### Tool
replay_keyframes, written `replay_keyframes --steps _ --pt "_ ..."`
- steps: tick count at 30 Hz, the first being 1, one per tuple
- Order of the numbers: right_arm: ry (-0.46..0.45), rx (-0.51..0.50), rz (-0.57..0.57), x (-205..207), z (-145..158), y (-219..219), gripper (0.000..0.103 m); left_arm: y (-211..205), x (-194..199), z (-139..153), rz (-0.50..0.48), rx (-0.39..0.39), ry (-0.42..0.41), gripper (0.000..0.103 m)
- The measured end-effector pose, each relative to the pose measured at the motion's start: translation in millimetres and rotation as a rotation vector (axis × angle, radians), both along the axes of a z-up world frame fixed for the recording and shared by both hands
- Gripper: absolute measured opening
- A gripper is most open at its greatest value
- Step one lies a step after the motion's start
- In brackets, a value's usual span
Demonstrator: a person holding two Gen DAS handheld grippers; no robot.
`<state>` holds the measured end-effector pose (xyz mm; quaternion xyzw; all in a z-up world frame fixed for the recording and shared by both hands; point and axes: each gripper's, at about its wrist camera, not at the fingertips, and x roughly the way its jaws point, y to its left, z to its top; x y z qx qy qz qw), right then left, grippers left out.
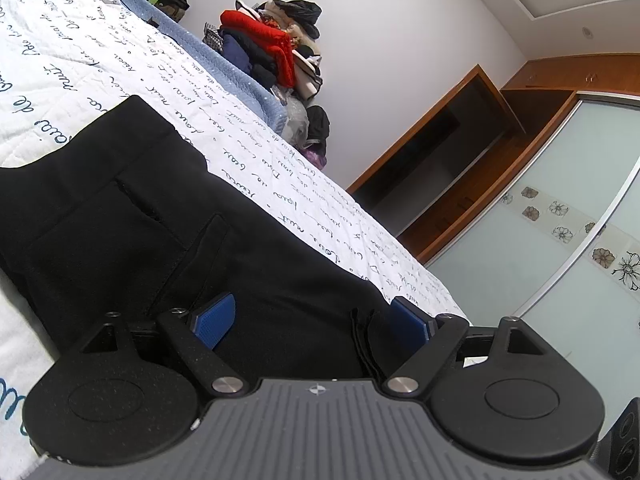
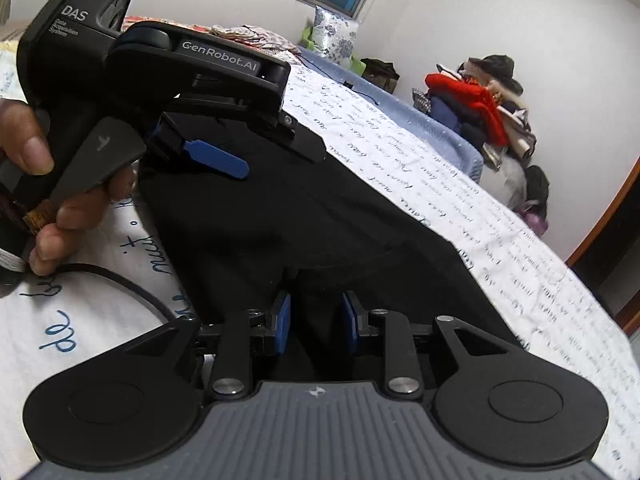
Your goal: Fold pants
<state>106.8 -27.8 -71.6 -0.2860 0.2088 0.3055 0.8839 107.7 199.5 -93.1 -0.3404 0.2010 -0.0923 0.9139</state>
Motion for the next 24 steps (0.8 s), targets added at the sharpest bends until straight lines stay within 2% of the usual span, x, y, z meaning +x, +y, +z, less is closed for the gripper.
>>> replay_keyframes --steps 3,4,6,9,12,15,18,21,23,24 --pt "-0.025 -0.033 -0.011 -3 -8 10 0.025 0 0 0 0.000 0.003 -0.001 0.087" --pt "-0.043 -0.047 0.003 -4 -11 13 0.015 0 -1 0 0.000 0.005 -0.001 0.087" --pt "-0.044 -0.067 0.033 -5 -13 15 0.010 0 -1 0 0.001 0.006 -0.001 0.087" --pt "-0.021 -0.048 0.040 -6 2 9 0.009 0 -2 0 0.002 0.005 -0.002 0.087" --pt "-0.037 -0.006 0.051 -16 19 -1 0.009 0 -2 0 0.002 0.006 -0.002 0.087" --pt "0.011 -0.067 0.093 -28 2 3 0.008 0 -3 0 0.001 0.005 -0.003 0.088" --pt "-0.112 -0.100 0.086 -41 -19 9 0.009 0 -3 1 0.000 0.004 -0.003 0.088" --pt "-0.129 -0.086 0.060 -45 -13 9 0.017 1 -2 1 0.000 0.002 -0.004 0.088" --pt "-0.067 0.001 0.051 -47 0 -5 0.028 1 -3 1 0.000 0.002 -0.003 0.088" --pt "-0.024 0.067 0.042 -47 8 -18 0.044 1 -3 1 0.000 0.002 -0.003 0.088"
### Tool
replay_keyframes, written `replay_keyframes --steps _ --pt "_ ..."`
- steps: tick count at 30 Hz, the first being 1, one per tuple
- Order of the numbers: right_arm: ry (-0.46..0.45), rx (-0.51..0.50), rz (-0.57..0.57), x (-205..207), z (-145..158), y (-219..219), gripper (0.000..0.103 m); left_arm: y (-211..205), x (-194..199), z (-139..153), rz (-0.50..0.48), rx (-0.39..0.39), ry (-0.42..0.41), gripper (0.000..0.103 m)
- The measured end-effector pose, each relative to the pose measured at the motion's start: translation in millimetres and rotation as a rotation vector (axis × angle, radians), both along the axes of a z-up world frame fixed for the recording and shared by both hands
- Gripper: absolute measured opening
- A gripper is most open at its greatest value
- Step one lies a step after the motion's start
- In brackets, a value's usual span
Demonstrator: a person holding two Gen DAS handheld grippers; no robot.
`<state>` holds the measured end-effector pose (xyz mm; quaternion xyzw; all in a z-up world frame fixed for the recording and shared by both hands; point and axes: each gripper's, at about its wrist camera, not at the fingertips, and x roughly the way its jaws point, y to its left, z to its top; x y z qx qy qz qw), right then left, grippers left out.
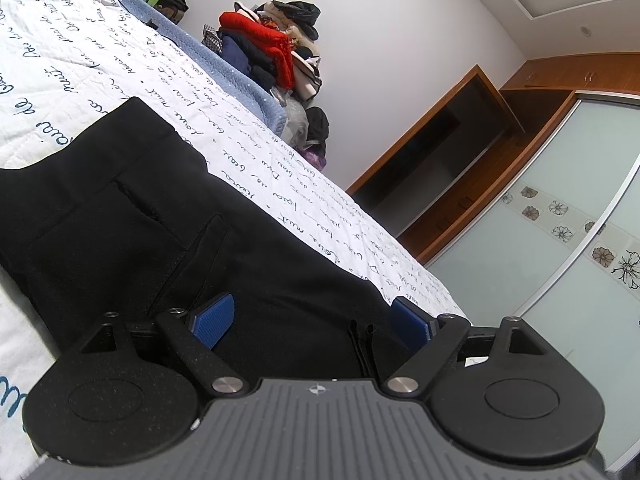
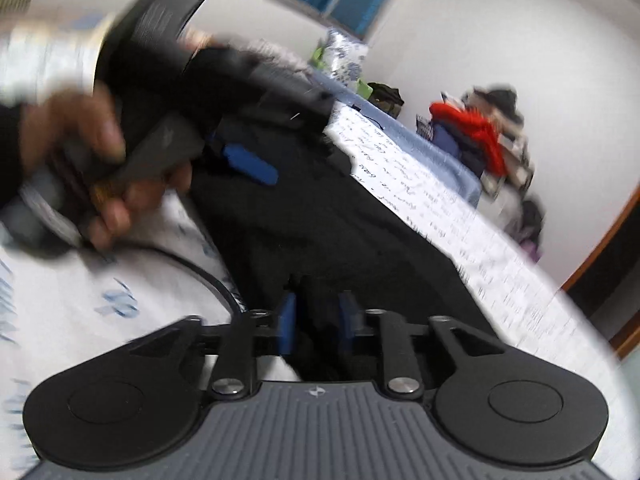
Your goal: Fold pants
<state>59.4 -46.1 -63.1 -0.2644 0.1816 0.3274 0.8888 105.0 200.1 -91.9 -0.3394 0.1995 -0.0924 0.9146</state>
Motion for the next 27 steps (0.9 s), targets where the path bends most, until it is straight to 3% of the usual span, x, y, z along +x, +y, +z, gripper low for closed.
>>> replay_keyframes --steps 1,3,7,10,12,15,18,21,23,27 --pt "0.031 0.063 -0.014 1 7 -16 0.069 0 0 1 0.003 0.004 0.000 0.088" --pt "0.055 0.187 -0.081 1 21 -51 0.081 -4 -4 5 0.028 0.031 -0.002 0.088" --pt "0.145 0.397 -0.288 16 34 -130 0.081 -32 -13 26 0.039 0.140 -0.014 0.090" --pt "0.179 0.459 -0.450 29 35 -172 0.081 -64 -18 46 -0.056 0.111 -0.065 0.097" --pt "0.232 0.484 -0.484 41 33 -184 0.081 -91 -11 54 -0.143 0.084 -0.058 0.100" --pt "0.344 0.551 -0.444 51 23 -190 0.081 -125 11 43 -0.285 0.012 0.030 0.099" --pt "0.538 0.588 -0.439 61 -10 -200 0.081 -140 31 16 -0.294 0.013 0.174 0.095" --pt "0.522 0.667 -0.407 53 -17 -216 0.081 -147 25 12 -0.306 0.108 0.106 0.097" --pt "0.506 0.629 -0.391 52 -17 -212 0.081 -152 23 12 -0.311 0.153 0.090 0.098" --pt "0.465 0.619 -0.421 45 -9 -208 0.081 -149 16 18 -0.280 0.157 0.094 0.096"
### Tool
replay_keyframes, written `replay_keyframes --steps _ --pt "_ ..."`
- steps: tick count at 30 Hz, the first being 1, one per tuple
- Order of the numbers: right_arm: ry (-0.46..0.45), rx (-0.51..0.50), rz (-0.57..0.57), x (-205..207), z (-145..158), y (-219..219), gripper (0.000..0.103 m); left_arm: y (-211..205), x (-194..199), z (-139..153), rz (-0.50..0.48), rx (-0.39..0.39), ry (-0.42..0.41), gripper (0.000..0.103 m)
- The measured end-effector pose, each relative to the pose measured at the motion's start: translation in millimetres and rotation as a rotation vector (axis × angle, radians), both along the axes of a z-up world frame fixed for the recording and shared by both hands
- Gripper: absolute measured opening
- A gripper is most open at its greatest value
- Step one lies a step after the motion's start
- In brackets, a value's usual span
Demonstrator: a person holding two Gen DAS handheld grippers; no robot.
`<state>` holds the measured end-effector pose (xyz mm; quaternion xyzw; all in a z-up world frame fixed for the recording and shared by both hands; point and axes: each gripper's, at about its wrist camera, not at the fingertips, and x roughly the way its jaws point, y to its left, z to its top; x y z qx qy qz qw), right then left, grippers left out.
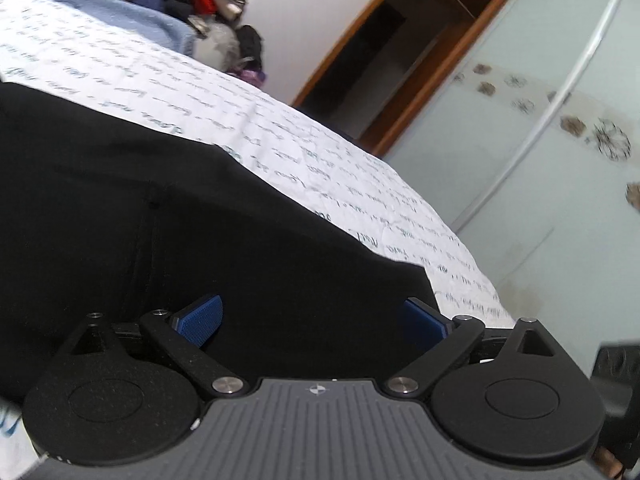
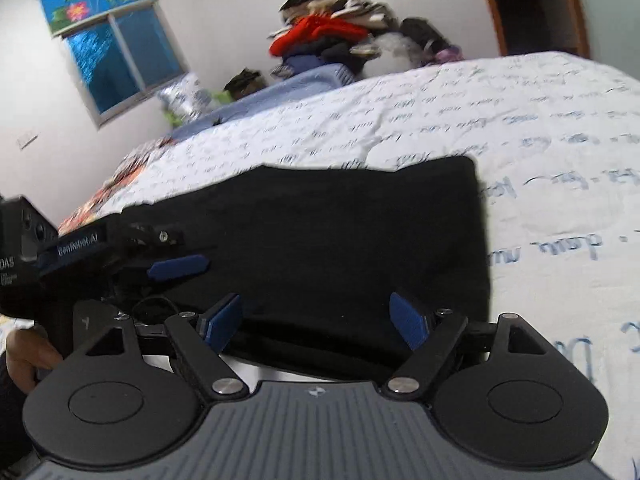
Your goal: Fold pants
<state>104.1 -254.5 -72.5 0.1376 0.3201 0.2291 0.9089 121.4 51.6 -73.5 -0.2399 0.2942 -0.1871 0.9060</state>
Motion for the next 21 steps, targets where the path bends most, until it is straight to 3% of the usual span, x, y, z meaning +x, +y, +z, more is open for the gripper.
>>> replay_keyframes --steps 4,7,10,14,16,19,21 --pt "-0.021 0.058 -0.013 -18 -6 -12 0.084 37 -43 17 0.104 -0.025 -0.068 0.098" --pt "-0.030 0.105 -0.039 -21 -2 -18 0.085 90 -81 25 0.272 -0.012 -0.122 0.099" --pt "-0.060 0.044 0.015 -12 16 9 0.086 154 -111 28 0.478 -0.048 -0.140 0.100" --pt "-0.218 -0.141 0.238 -9 40 91 0.087 215 -131 19 0.700 -0.132 -0.146 0.102" --pt "-0.322 -0.295 0.347 -12 43 142 0.087 226 -138 6 0.758 -0.144 -0.174 0.102" --pt "-0.458 -0.487 0.515 -22 34 211 0.087 234 -141 -8 0.815 -0.185 -0.116 0.101" --pt "-0.526 -0.607 0.613 -25 23 249 0.087 235 -146 -11 0.840 -0.218 -0.159 0.102"
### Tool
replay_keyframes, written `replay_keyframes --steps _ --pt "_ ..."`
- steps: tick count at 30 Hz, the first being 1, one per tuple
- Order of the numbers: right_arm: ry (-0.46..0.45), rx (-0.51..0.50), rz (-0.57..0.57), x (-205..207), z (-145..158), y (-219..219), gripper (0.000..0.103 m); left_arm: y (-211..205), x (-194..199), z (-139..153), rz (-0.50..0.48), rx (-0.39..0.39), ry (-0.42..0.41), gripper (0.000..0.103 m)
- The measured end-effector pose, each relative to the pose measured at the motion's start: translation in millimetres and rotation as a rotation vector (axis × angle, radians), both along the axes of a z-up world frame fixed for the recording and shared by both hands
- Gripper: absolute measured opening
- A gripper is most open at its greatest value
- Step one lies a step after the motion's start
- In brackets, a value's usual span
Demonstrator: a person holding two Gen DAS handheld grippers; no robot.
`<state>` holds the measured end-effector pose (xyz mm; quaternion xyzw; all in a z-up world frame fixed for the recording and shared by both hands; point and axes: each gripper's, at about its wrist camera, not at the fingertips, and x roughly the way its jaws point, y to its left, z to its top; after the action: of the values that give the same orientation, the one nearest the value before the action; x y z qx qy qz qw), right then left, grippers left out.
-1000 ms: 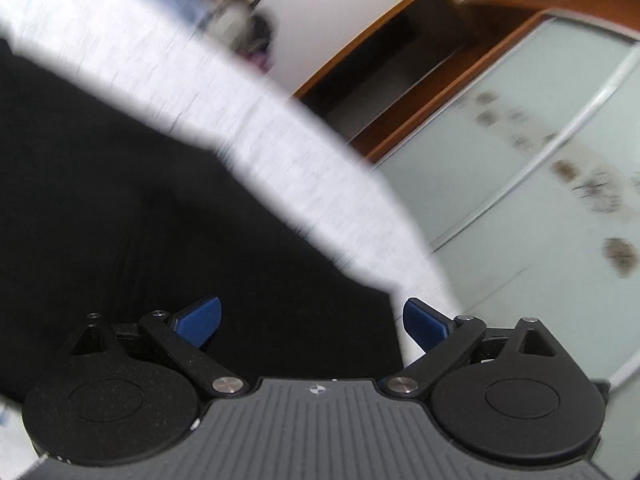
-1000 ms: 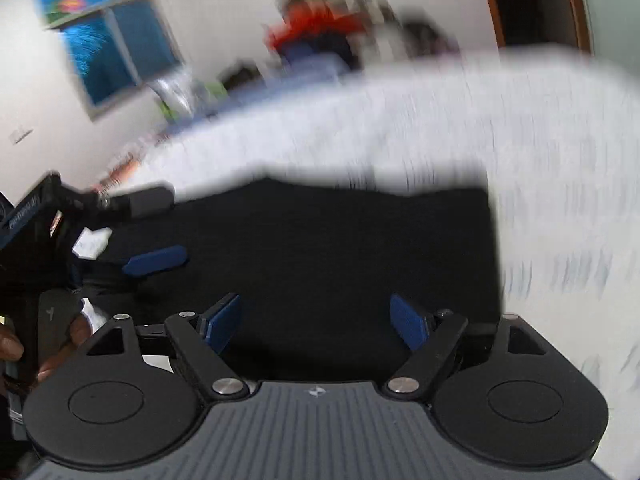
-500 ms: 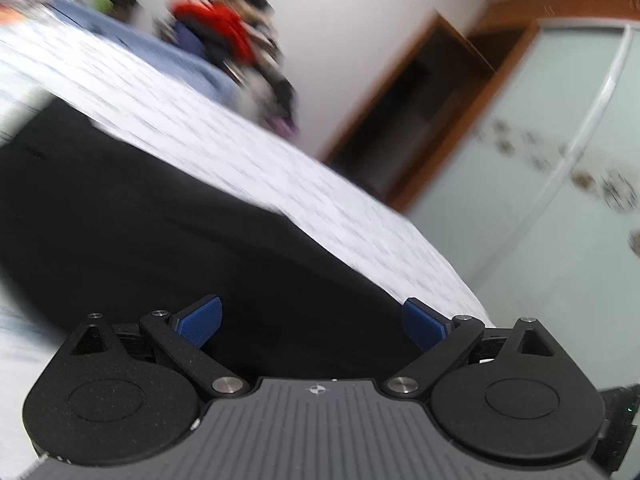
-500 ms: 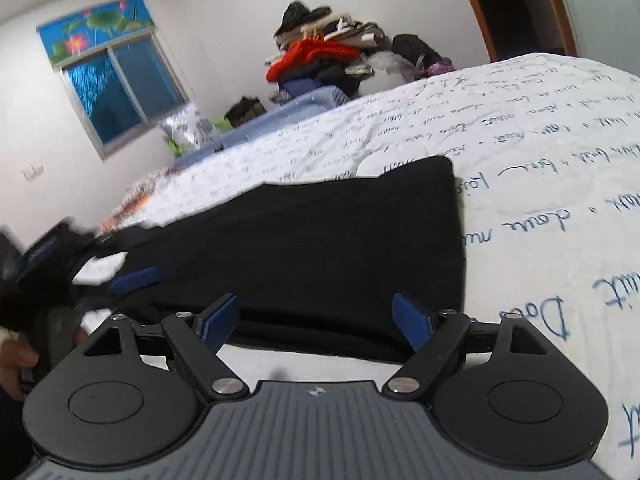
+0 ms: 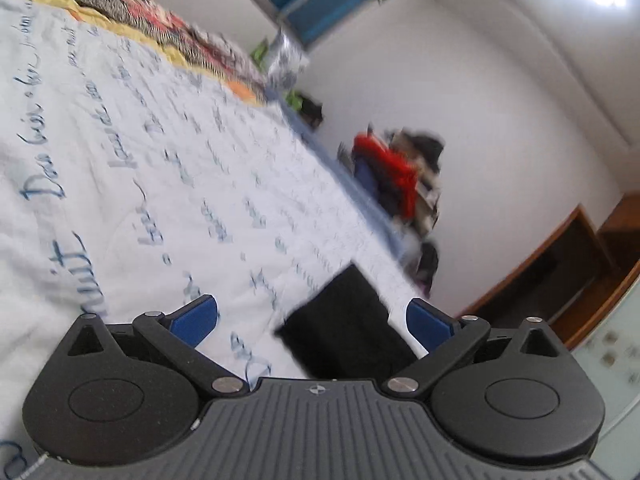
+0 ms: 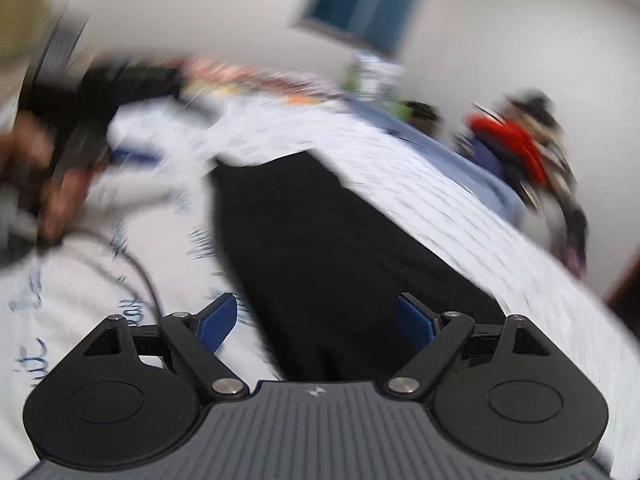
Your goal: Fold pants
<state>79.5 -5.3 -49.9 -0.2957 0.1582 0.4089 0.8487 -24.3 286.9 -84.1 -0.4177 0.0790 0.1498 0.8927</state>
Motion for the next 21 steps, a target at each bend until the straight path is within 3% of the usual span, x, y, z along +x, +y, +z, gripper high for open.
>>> replay_keyframes --steps 3,6,10,15,17,18,19,21 --pt "-0.125 -0.136 0.067 -3 -20 41 0.087 12 -4 -2 -0.013 -0.050 -0.001 0.102" --pt "-0.172 -0.156 0.093 2 -23 65 0.087 11 -3 -2 -0.014 -0.050 -0.007 0.102" --pt "-0.202 -0.155 0.094 17 -26 94 0.095 12 -3 -2 -0.018 -0.063 -0.022 0.102" --pt "-0.106 -0.110 0.048 36 -23 115 0.094 11 -3 -3 -0.020 -0.065 -0.027 0.102" --pt "-0.058 -0.089 0.059 40 -23 115 0.079 11 -3 -3 -0.019 -0.065 -0.027 0.102" --pt "-0.012 -0.074 0.071 41 -21 112 0.050 11 -4 -3 -0.019 -0.066 -0.028 0.102" --pt "0.029 -0.063 0.069 44 -19 112 0.032 11 -5 -4 -0.018 -0.066 -0.029 0.102" --pt "0.025 -0.053 0.069 41 -19 109 0.030 11 -4 -4 -0.018 -0.066 -0.029 0.102"
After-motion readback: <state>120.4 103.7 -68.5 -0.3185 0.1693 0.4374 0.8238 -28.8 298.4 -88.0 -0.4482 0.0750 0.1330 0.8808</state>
